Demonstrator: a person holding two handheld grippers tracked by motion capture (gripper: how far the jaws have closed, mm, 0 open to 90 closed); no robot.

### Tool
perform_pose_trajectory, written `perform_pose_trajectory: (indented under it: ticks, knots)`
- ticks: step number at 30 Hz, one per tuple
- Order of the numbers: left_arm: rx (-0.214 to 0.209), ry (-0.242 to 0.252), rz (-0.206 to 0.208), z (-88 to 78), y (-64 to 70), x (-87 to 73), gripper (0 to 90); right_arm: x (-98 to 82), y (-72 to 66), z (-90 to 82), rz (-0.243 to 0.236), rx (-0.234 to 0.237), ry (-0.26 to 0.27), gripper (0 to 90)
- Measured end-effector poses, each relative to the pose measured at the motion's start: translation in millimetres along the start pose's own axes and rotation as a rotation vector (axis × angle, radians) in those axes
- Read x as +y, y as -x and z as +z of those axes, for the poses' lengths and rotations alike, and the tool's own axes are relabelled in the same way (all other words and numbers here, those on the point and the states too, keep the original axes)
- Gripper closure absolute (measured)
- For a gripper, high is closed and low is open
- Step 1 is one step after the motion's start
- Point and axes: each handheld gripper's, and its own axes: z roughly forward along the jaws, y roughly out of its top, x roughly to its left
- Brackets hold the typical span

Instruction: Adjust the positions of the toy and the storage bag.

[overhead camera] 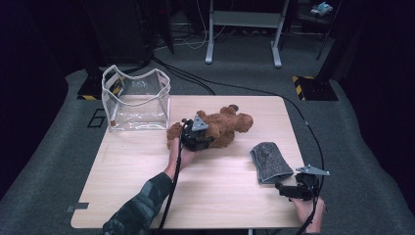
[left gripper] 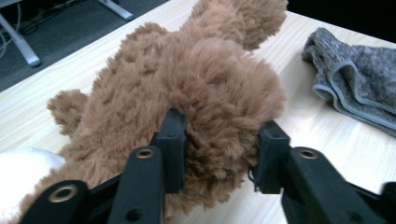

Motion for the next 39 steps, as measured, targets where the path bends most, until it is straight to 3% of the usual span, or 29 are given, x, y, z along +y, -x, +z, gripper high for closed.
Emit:
perform_pose_trajectory:
  ticks: [8, 18, 32, 34, 38, 39]
  knots:
    - [-0.018, 0.009, 0.007, -7.0, -0.8, -13.4, 68.6, 23.0, -11.9, -7.0, -0.051, 0.025, 0.021, 0.0]
    - [-0.036, 0.011, 0.006, -12.8, 0.2, -27.1, 69.3, 60.7, -34.9, 3.6, -0.133, 0.068, 0.024, 0.0]
    - [-0.065, 0.009, -0.003, -16.2, 6.4, -42.9, 69.5, 118.6, -69.2, 39.1, -0.232, 0.135, 0.034, 3.1]
    - [-0.071, 0.003, -0.001, -16.0, 7.9, -45.1, 69.4, 129.4, -72.2, 45.0, -0.222, 0.164, 0.049, 6.1]
    - [-0.076, 0.007, -0.009, -15.2, 10.5, -48.0, 68.9, 146.2, -78.0, 61.7, -0.223, 0.167, 0.025, 14.2]
    - [-0.077, 0.007, -0.008, -15.3, 10.8, -48.4, 68.7, 147.9, -78.4, 65.2, -0.242, 0.160, 0.023, 16.5]
